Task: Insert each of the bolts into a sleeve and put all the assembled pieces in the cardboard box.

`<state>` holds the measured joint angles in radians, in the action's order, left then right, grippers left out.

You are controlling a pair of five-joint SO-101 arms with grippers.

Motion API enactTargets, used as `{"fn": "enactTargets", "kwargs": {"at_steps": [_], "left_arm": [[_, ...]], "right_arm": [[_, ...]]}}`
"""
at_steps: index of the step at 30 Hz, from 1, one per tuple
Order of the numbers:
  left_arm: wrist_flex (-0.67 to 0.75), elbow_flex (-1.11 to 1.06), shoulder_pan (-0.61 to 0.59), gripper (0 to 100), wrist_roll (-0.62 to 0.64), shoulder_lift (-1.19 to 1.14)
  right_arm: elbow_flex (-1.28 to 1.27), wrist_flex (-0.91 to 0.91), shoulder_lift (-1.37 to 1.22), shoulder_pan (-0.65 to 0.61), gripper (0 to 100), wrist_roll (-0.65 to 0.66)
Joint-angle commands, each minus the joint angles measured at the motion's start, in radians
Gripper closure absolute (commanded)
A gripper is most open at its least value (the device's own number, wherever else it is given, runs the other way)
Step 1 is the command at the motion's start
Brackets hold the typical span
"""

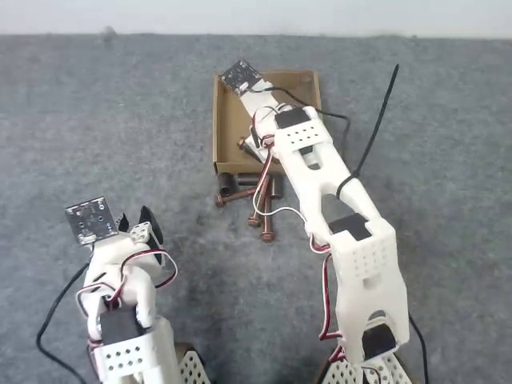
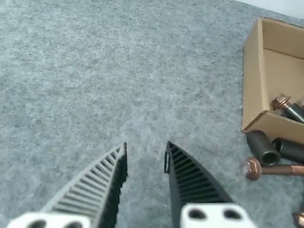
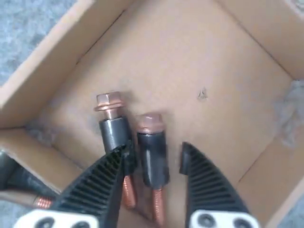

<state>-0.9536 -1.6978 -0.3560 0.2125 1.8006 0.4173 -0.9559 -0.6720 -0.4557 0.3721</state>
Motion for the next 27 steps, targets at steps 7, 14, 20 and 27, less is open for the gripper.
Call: {"fn": "enactTargets", "kwargs": {"at_steps": [7, 14, 20, 27], "left_arm": [[0.031, 0.013, -0.009, 87, -0.009, 0.009], [0.031, 0.013, -0.009, 87, -0.009, 0.009], [0.031, 0.013, -0.009, 87, -0.009, 0.009], [0.029, 0.013, -0.009, 87, -0.009, 0.009]], "right_arm": [[0.13, -0.044, 0.145, -0.008, 94.8, 0.008], [0.13, -0.272, 0.298, -0.01, 95.4, -0.21], [0.13, -0.501, 0.372, -0.007, 95.4, -0.298], [0.129, -0.717, 0.409, -0.016, 95.4, -0.417]]}}
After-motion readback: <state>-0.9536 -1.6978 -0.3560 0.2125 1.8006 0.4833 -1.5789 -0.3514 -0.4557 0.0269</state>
